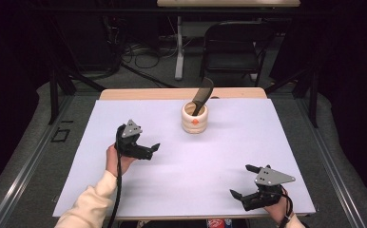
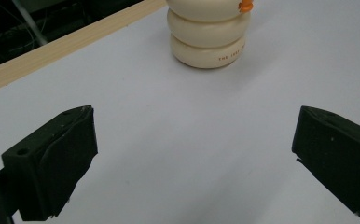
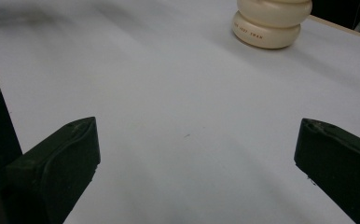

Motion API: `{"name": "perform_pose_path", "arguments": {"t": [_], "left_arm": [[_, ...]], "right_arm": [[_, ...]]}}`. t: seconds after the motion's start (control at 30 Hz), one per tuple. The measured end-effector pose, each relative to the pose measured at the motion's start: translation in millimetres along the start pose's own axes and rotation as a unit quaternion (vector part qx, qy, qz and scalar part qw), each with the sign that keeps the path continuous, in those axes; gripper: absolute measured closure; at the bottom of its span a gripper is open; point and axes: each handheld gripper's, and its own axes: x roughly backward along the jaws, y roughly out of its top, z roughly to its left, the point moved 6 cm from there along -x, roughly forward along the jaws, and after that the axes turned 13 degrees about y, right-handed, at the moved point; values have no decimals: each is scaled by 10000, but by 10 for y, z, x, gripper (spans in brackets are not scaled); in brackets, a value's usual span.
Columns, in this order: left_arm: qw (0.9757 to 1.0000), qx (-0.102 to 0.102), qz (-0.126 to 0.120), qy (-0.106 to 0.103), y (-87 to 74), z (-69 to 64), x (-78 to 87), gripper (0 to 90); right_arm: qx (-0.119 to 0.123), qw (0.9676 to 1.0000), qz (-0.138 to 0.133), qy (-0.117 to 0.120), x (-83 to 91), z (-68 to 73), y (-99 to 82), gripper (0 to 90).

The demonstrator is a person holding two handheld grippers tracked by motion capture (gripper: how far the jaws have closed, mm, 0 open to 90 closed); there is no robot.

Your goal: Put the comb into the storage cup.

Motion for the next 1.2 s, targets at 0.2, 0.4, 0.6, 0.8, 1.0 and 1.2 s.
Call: {"name": "perform_pose_path", "arguments": {"t": [0.2, 0.4, 0.6, 0.8, 1.0, 1.2], "left_arm": [[10000, -4, -50, 79, -65, 17, 138, 2], [9999, 49, -84, 102, -143, 14, 239, 2], [9999, 76, -45, 80, -254, -34, 317, 1], [9999, 85, -35, 49, -335, -101, 404, 0], [10000, 45, -22, 28, -426, -160, 487, 0], [10000, 71, 24, 39, -531, -192, 560, 0]], "right_arm": [[21, 10000, 23, -4, -10, -1, 6, 0], [39, 10000, 46, -11, -13, -1, 5, 0], [34, 10000, 37, -1, -16, -5, 6, 0], [37, 10000, 33, 12, -18, -3, 7, 0], [23, 10000, 18, 15, -20, -1, 11, 0], [4, 10000, 12, 14, -24, -2, 11, 0]]}}
